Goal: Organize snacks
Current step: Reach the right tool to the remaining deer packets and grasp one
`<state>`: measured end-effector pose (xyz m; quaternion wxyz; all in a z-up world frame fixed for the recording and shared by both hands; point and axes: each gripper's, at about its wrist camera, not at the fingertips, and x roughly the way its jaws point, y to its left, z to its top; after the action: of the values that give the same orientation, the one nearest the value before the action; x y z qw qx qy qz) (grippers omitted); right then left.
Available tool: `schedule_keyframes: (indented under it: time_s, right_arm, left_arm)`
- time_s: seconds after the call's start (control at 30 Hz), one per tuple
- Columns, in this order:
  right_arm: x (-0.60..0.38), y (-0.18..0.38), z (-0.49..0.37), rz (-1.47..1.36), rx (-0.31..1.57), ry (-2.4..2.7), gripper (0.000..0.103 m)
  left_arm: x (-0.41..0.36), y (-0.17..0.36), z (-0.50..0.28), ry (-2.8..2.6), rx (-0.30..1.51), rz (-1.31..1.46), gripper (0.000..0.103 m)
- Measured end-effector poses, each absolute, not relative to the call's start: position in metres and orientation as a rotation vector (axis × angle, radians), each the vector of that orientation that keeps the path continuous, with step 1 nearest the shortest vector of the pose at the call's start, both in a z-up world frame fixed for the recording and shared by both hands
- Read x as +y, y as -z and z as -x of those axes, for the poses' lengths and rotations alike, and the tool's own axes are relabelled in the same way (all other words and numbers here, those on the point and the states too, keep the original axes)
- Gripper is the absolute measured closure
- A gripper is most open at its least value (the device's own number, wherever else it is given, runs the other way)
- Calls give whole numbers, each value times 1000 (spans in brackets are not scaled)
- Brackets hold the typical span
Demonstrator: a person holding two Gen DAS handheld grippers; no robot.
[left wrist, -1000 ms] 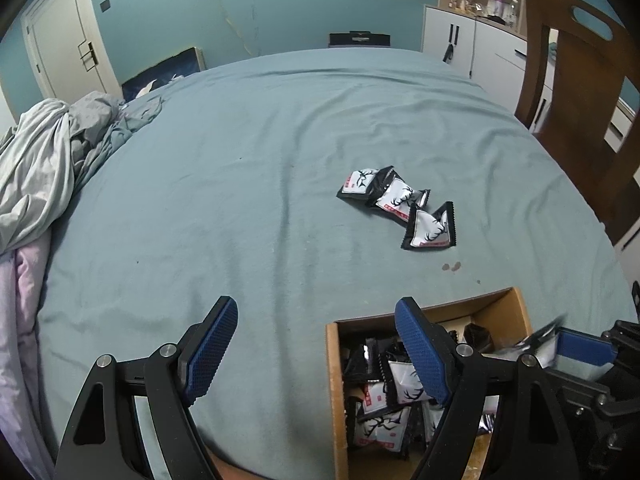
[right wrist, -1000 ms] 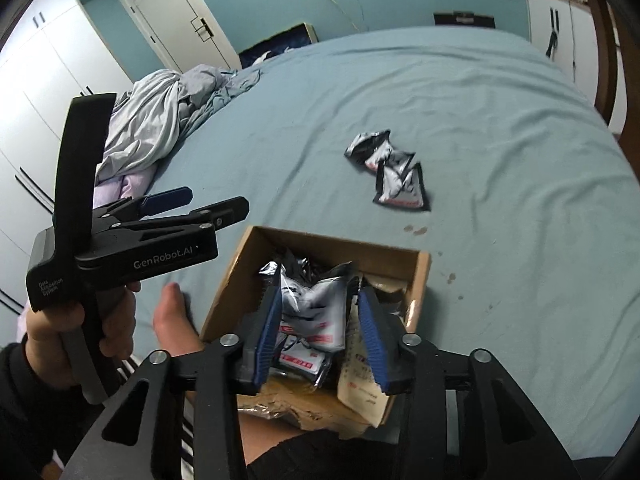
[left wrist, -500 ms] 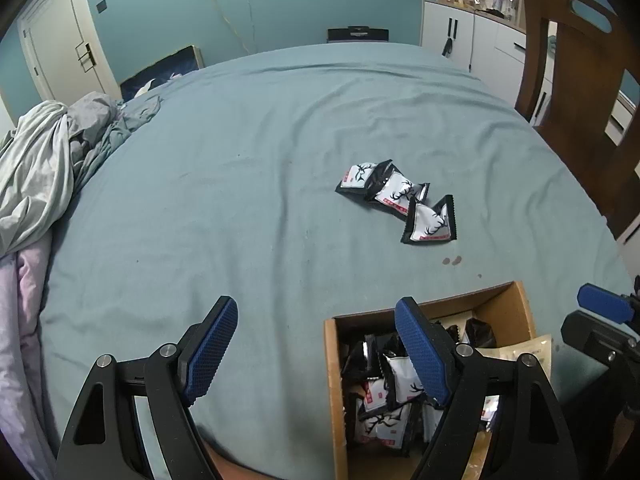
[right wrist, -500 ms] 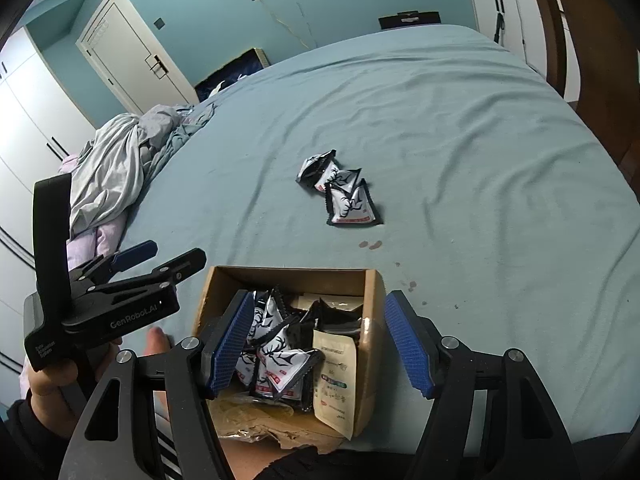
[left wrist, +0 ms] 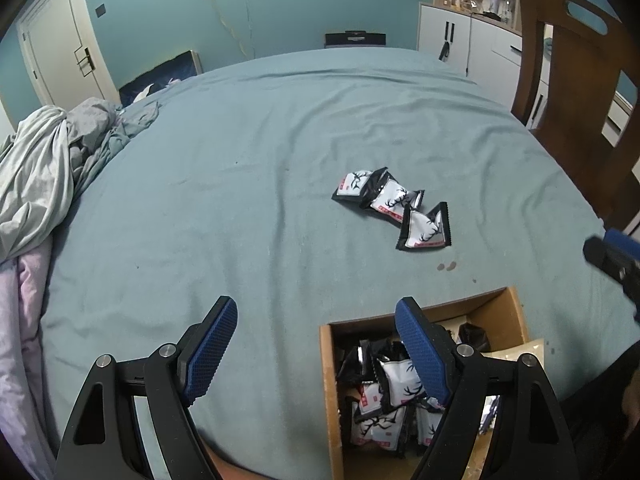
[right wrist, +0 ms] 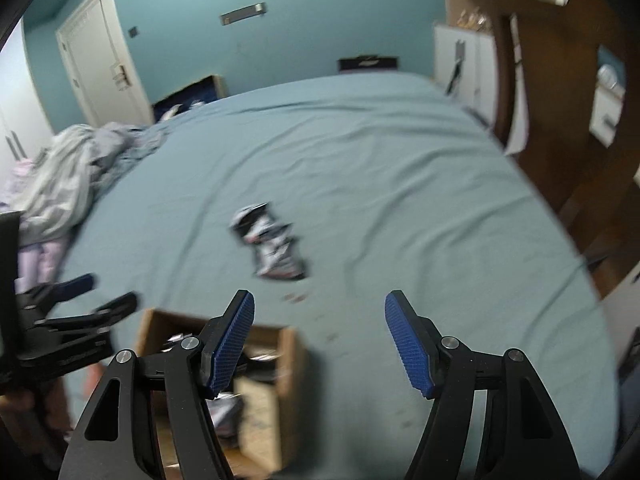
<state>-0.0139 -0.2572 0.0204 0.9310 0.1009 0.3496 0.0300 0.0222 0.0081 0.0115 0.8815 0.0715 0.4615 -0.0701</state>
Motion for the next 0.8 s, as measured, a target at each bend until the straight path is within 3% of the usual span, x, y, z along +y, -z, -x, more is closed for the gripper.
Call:
schedule_keyframes:
  time_s: [0.4,0.8]
  right_arm:
    - [-261,1,-32,-275,908,-24,36]
    - [-226,30,-142,-304,1093,-267,36]
  left_arm:
    - [6,-7,-33,163,1007,-128,21]
    - [20,5,-54,133,1078,-52,20]
